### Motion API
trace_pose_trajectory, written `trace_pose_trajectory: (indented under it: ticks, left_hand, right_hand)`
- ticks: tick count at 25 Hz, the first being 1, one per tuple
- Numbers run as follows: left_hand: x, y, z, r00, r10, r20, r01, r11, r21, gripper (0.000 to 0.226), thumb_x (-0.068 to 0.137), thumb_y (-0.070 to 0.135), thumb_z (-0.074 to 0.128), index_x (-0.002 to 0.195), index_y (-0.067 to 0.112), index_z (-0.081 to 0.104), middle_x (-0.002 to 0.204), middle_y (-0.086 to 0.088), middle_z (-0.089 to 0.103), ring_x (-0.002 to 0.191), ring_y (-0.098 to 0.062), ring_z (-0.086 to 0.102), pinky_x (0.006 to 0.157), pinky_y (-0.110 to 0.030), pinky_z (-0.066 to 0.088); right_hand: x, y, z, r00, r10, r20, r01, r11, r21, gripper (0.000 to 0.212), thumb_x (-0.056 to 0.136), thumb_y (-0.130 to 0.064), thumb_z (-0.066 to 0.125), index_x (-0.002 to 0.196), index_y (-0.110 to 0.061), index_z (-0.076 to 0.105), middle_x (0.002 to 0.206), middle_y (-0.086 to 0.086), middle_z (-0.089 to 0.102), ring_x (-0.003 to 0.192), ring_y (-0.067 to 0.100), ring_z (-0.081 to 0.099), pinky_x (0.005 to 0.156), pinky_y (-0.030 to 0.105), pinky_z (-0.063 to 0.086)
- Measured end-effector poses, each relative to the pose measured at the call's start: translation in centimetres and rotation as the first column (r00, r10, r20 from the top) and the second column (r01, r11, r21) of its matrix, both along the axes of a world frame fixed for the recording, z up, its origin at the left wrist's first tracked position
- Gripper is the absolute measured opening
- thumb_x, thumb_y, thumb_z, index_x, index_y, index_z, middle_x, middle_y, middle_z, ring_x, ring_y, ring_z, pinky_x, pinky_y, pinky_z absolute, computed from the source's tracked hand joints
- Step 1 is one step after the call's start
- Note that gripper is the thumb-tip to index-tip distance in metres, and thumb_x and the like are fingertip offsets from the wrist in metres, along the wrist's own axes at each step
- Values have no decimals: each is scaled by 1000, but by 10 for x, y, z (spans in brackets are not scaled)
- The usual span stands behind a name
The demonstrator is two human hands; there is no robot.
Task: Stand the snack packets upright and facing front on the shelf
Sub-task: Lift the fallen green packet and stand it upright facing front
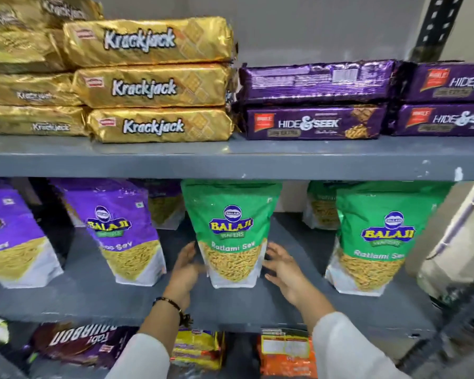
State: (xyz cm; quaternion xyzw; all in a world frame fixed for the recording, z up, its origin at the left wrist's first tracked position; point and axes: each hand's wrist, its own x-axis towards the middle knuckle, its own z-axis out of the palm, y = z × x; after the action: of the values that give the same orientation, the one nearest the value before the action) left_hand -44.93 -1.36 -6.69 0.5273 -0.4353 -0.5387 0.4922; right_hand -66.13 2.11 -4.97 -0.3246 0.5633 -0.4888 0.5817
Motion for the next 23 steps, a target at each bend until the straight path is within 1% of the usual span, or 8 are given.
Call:
trace_pose_trajectory:
  ticks: [2, 3, 6, 10, 15, 18, 20, 23]
  left_hand:
    - [-4, 1, 12, 975, -221, -7, 221, 975, 5, 62, 65, -20, 50, 119, 12, 52, 117, -3, 61, 112, -26, 54, 71, -41, 55]
    - [-5, 3, 15, 962, -273, -18, 273, 962, 3, 60, 62, -18, 50, 112, 14, 54, 110, -2, 63, 111, -25, 54, 64, -32, 56]
    - [2, -2, 11, 963, -265, -58, 267, 963, 34, 61, 70, -27, 42, 116, 13, 48, 117, -9, 57, 115, -27, 51, 61, -22, 46]
    - [9, -2, 3, 946, -311, -87, 315, 949, 33, 63, 73, -30, 40, 120, 12, 44, 113, -3, 53, 122, -28, 47, 61, -17, 51]
    - [17, 11, 0, 914, -393, -97, 396, 918, 10, 62, 72, -30, 39, 112, 17, 45, 121, -5, 51, 121, -23, 46, 77, -26, 49]
    - [19, 11, -6, 914, -400, -67, 403, 914, 41, 69, 70, -29, 40, 108, 29, 47, 116, 6, 55, 119, -18, 47, 94, -37, 45]
    - [19, 9, -8, 914, -401, -53, 404, 914, 45, 72, 70, -28, 40, 110, 32, 47, 113, 10, 56, 116, -17, 48, 101, -42, 44]
    - [14, 6, -7, 917, -393, -61, 396, 917, 43, 78, 69, -27, 41, 128, 24, 40, 116, 8, 55, 114, -16, 49, 103, -45, 42]
  right_hand:
    - [15, 0, 2, 996, 22, -84, -22, 1000, -6, 53, 78, 16, 44, 123, -12, 49, 112, 4, 60, 85, 10, 57, 58, 17, 47]
    - [20, 1, 2, 994, 8, -111, -11, 1000, -20, 53, 76, 19, 44, 119, -11, 50, 108, 6, 61, 81, 9, 57, 53, 15, 48]
    - [28, 3, 1, 984, -54, -170, 46, 998, -50, 50, 74, 18, 48, 113, -13, 53, 102, 5, 63, 81, 11, 59, 60, 21, 49]
    - [31, 12, -6, 980, -97, -176, 86, 994, -67, 45, 79, 13, 52, 104, -24, 52, 93, -5, 62, 81, 5, 57, 62, 23, 46]
    - [33, 25, -15, 980, -149, -129, 134, 985, -112, 46, 81, 14, 50, 111, -21, 53, 91, -7, 62, 81, 6, 58, 61, 22, 46]
    - [35, 28, -20, 980, -169, -100, 156, 980, -126, 46, 83, 11, 51, 115, -22, 52, 99, -3, 62, 95, 14, 58, 64, 21, 46]
    - [36, 27, -23, 980, -175, -97, 160, 976, -148, 43, 83, 8, 54, 109, -27, 54, 106, -2, 62, 108, 20, 55, 76, 29, 51]
    - [36, 23, -28, 973, -195, -123, 174, 971, -161, 42, 82, 3, 59, 107, -30, 55, 115, 2, 62, 116, 23, 53, 98, 44, 48]
